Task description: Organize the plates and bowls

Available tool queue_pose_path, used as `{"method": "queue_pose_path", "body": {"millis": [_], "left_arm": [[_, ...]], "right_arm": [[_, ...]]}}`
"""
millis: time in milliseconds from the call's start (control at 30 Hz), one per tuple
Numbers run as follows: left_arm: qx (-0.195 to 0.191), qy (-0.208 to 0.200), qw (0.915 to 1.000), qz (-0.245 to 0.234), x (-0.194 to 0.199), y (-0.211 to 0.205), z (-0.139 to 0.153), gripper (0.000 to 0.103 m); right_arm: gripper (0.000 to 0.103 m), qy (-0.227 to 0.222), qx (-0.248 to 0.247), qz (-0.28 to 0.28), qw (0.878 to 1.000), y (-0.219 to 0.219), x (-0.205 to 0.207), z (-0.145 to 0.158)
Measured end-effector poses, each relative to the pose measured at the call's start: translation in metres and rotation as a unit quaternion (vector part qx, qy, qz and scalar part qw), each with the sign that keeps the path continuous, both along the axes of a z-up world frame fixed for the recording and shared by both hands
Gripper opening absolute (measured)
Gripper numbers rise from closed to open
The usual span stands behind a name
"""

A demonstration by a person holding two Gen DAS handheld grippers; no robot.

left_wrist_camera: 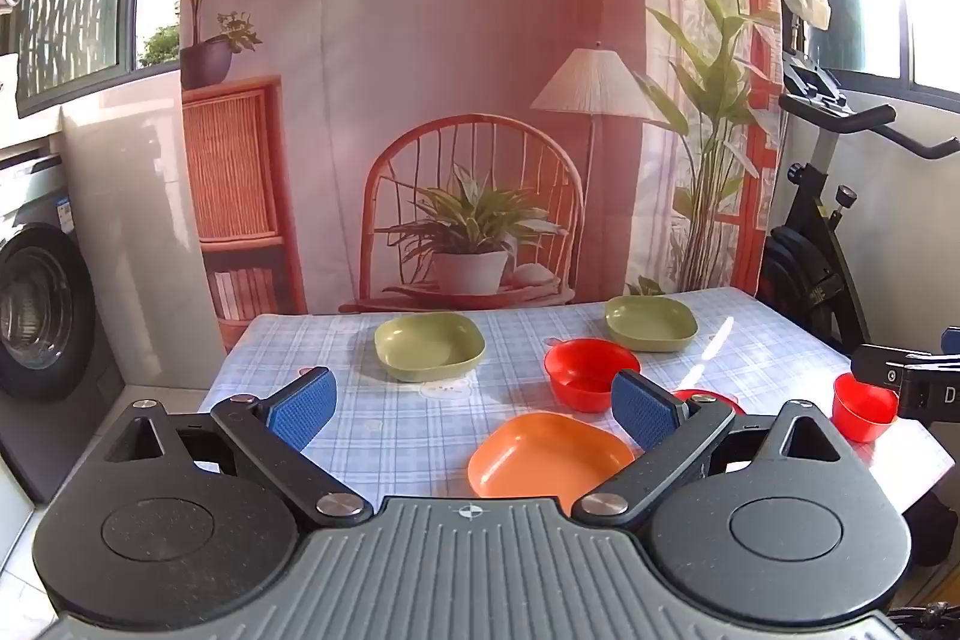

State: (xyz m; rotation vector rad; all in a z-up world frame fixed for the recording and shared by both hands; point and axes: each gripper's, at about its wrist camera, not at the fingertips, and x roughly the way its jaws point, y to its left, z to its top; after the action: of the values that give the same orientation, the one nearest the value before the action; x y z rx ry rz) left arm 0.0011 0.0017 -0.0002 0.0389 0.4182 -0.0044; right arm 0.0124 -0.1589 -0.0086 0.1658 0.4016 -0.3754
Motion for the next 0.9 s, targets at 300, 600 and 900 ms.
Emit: {"method": "queue_pose_path", "body": {"millis": [300, 600, 900], "left_arm": [[0.001, -0.004, 1.0, 0.001, -0.0021, -0.0005, 0.0016, 0.099], [0.005, 0.0, 1.0, -0.001, 0.0006, -0.0026, -0.001, 0.099], [0.005, 0.003, 1.0, -0.001, 0.0021, -0.0032, -0.0031, 0.099]], "right_arm": [[0.103, -0.001, 0.003, 0.0, 1.0, 0.0, -0.0002, 0.0002], [0.103, -0.001, 0.003, 0.001, 1.0, -0.0004, -0.0003, 0.0001], [0.103, 0.0, 0.004, 0.002, 1.0, 0.0003, 0.0007, 0.0006]]}}
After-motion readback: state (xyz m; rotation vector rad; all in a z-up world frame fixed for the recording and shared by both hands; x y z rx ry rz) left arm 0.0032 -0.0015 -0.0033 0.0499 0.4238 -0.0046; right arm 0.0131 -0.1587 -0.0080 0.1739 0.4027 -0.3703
